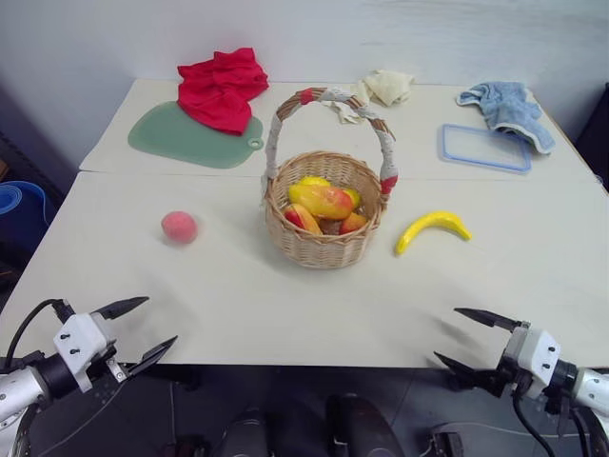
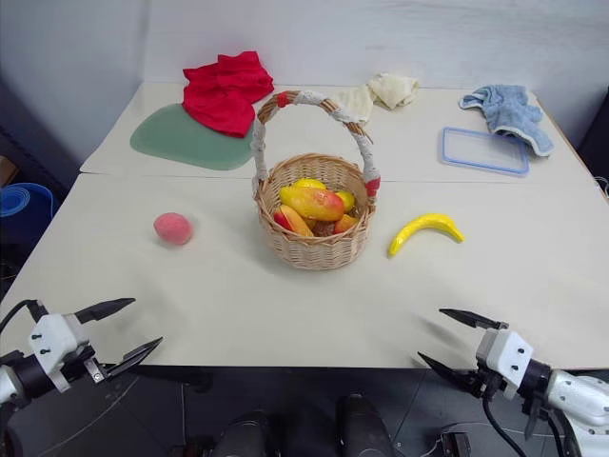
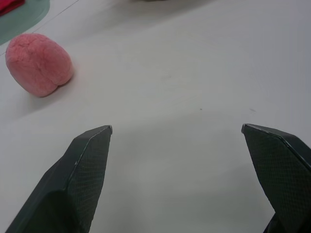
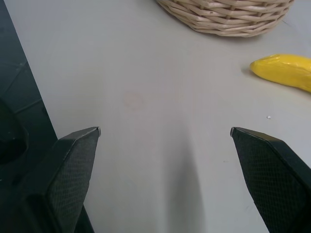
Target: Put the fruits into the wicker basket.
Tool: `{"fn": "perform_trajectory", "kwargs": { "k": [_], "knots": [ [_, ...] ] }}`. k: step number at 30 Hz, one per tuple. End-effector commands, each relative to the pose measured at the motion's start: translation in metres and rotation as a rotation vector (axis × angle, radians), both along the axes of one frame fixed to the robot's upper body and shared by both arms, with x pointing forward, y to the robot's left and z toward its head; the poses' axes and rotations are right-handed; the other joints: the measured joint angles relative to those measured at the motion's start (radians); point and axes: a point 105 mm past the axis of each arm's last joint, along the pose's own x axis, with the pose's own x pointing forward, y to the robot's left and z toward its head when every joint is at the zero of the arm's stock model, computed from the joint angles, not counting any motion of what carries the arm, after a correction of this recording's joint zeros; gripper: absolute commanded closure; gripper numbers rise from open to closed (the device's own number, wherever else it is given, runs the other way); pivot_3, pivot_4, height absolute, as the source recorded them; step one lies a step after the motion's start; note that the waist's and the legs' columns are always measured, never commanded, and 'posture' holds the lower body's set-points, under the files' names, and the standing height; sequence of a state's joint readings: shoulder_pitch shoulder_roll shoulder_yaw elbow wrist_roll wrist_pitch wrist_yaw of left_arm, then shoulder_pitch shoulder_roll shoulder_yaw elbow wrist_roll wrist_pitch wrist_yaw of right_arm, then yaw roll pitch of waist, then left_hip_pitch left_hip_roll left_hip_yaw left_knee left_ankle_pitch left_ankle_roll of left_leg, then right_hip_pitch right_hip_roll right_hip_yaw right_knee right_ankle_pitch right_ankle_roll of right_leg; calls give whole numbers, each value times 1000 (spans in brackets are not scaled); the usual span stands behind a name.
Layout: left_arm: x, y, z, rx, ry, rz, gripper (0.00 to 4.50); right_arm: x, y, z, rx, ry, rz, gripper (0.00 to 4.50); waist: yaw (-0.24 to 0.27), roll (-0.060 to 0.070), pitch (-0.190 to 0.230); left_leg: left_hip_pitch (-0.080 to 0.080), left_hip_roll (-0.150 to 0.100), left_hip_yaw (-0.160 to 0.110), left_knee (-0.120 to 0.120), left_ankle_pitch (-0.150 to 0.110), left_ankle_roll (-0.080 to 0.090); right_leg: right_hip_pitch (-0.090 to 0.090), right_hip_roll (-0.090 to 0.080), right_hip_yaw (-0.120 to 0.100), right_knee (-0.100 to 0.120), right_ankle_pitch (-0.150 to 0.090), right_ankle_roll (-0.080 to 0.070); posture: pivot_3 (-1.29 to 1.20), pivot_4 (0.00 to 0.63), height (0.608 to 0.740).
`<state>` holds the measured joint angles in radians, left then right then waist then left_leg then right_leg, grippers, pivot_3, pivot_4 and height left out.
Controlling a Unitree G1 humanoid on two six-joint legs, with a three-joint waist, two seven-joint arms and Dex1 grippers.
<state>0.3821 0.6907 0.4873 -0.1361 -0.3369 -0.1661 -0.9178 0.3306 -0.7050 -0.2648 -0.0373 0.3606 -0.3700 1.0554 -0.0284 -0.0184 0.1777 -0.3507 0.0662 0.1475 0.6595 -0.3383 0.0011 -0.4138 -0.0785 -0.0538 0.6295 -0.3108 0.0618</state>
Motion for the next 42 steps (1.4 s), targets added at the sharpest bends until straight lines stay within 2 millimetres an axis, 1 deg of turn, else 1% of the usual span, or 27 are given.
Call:
{"fn": "perform_trajectory", "kwargs": {
  "k": [1, 4, 7, 9, 11, 13, 15, 17, 18, 19, 21, 23, 24, 25, 26, 27, 28, 29, 31, 33, 34, 36, 38, 40, 42],
  "knots": [
    [4, 3, 6, 45, -51, 5, 0, 6, 8, 7, 29, -39, 18, 54, 0, 0, 0, 0, 0, 0, 0, 0, 0, 0, 0, 0, 0, 0, 0, 0, 150, 740],
    [10, 8, 7, 23, -49, 34, 0, 10, 11, 8, 26, -49, 42, 54, 0, 0, 0, 0, 0, 0, 0, 0, 0, 0, 0, 0, 1, 1, 0, 0, 150, 740],
    [11, 11, 9, 6, -35, 31, 0, 11, 17, 12, 51, -57, 60, 54, 0, 0, 0, 0, 0, 0, 0, 0, 0, 0, 0, 0, 1, 1, 0, 0, 150, 740],
    [12, 11, 14, -31, -19, 22, 0, 15, 21, 14, 94, -49, 40, 54, 0, 0, 0, 0, 0, 0, 0, 0, 0, 0, 0, -1, 0, 1, 0, 0, 150, 740],
    [12, 13, 17, -80, 36, 22, 0, 17, 30, 17, 130, -47, 65, 54, 0, 0, 0, 0, 0, 0, 0, 0, 0, 0, 0, -1, 1, 1, 0, 0, 150, 740],
    [12, 20, 20, -128, 127, 52, 0, 14, 40, 21, 172, -51, 136, 54, 0, 0, 0, 0, 0, 0, 1, 1, 0, 0, 0, 0, 2, 1, 0, 0, 150, 740],
    [14, 33, 31, -181, 151, 119, 0, 14, 48, 29, 222, -79, 134, 54, 0, 0, 0, 0, 0, 0, 1, 1, -1, 0, 0, 0, 3, 1, 0, 0, 150, 740],
    [19, 54, 54, -279, 123, 219, 0, 14, 62, 53, 347, -110, 128, 54, -1, 0, 0, 0, 0, -1, 1, 1, -1, 0, 0, -1, 3, 0, 0, 0, 150, 740],
    [17, 58, 64, -314, 138, 230, 0, 14, 71, 67, 398, -124, 145, 54, -1, 0, 0, 0, 1, -1, 1, 1, -2, -1, 0, -1, 5, 0, -1, 0, 150, 740],
    [17, 62, 71, -328, 148, 245, 0, 12, 79, 77, 419, -147, 167, 54, -3, 0, 0, 0, 1, -1, 1, 2, -4, -2, 0, 0, 6, 0, -1, 0, 150, 740],
    [25, 76, 79, -338, 203, 282, 0, 16, 93, 103, 450, -264, 190, 54, -1, 0, 0, 0, 1, -1, 1, 4, -7, -3, 0, 0, 7, 0, -2, 0, 150, 740],
    [33, 88, 86, -336, 222, 315, 0, 19, 100, 116, 467, -326, 194, 54, -2, 0, 0, 0, 0, -1, 1, 4, -6, -3, 0, -1, 8, -1, -2, 0, 150, 740],
    [44, 94, 91, -328, 205, 341, 0, 22, 103, 123, 484, -351, 192, 54, 0, 0, 0, 0, -1, -1, 1, 4, -7, -4, 0, -1, 8, -1, -2, 0, 150, 740],
    [59, 96, 98, -319, 180, 346, 0, 25, 107, 131, 502, -377, 199, 54, 3, 0, 0, 0, -1, -1, 1, 4, -7, -4, 0, -1, 8, -1, -2, 0, 150, 740],
    [70, 97, 103, -311, 163, 347, 0, 27, 110, 136, 514, -395, 204, 54, 8, 0, 0, 0, -1, -1, 1, 5, -8, -4, 0, -2, 8, -1, -2, 0, 150, 740],
    [82, 93, 108, -317, 154, 328, 0, 28, 113, 140, 520, -403, 210, 54, 11, 0, 0, -2, -1, -2, 1, 6, -9, -5, 0, -3, 8, -1, -2, 0, 150, 740],
    [97, 80, 112, -334, 143, 279, 0, 29, 116, 142, 518, -406, 226, 54, 20, 0, 0, -3, -2, -1, 1, 6, -9, -5, 0, -3, 8, -1, -2, 0, 150, 740],
    [108, 72, 116, -345, 139, 243, 0, 29, 118, 144, 515, -407, 235, 54, 26, -1, 0, -3, -2, -1, 2, 6, -9, -6, 0, -4, 9, -1, -2, 0, 150, 740],
    [139, 41, 117, -356, 161, 136, 0, 31, 122, 147, 516, -406, 242, 54, 35, -2, -1, -5, -2, 0, 4, 5, -9, -7, 1, -6, 9, 0, -2, 0, 150, 740],
    [162, 18, 119, -426, 174, 54, 0, 33, 124, 148, 518, -405, 241, 54, 42, -4, -2, -9, -4, 4, 9, 5, -7, -11, 6, -14, 16, 0, -1, 0, 150, 740],
    [168, 14, 120, -449, 174, 39, 0, 34, 126, 148, 519, -404, 240, 54, 42, -4, -2, -11, -5, 6, 10, 6, -6, -13, 7, -14, 17, 1, 1, 0, 150, 740],
    [178, 6, 105, -353, 230, 33, 0, 35, 128, 148, 508, -404, 242, 54, 29, -5, -3, -20, -4, 8, 19, 4, -4, -18, 8, -18, 17, 2, 2, 0, 150, 740],
    [186, -4, 100, -323, 259, 12, 0, 35, 128, 148, 503, -402, 233, 54, 13, -6, -2, -20, -2, 13, 22, 1, -3, -21, 8, -20, 18, 2, 2, 0, 150, 740],
    [190, -11, 95, -275, 288, -11, 0, 35, 127, 147, 500, -402, 208, 54, 5, -8, -1, -21, -2, 14, 22, 1, -3, -23, 8, -20, 20, 2, 2, 0, 150, 740],
    [192, -14, 89, -233, 316, -17, 0, 35, 126, 146, 499, -402, 188, 54, 0, -9, 0, -20, -2, 16, 22, 1, -3, -25, 7, -20, 23, 2, 2, 0, 150, 740]
  ]
}}
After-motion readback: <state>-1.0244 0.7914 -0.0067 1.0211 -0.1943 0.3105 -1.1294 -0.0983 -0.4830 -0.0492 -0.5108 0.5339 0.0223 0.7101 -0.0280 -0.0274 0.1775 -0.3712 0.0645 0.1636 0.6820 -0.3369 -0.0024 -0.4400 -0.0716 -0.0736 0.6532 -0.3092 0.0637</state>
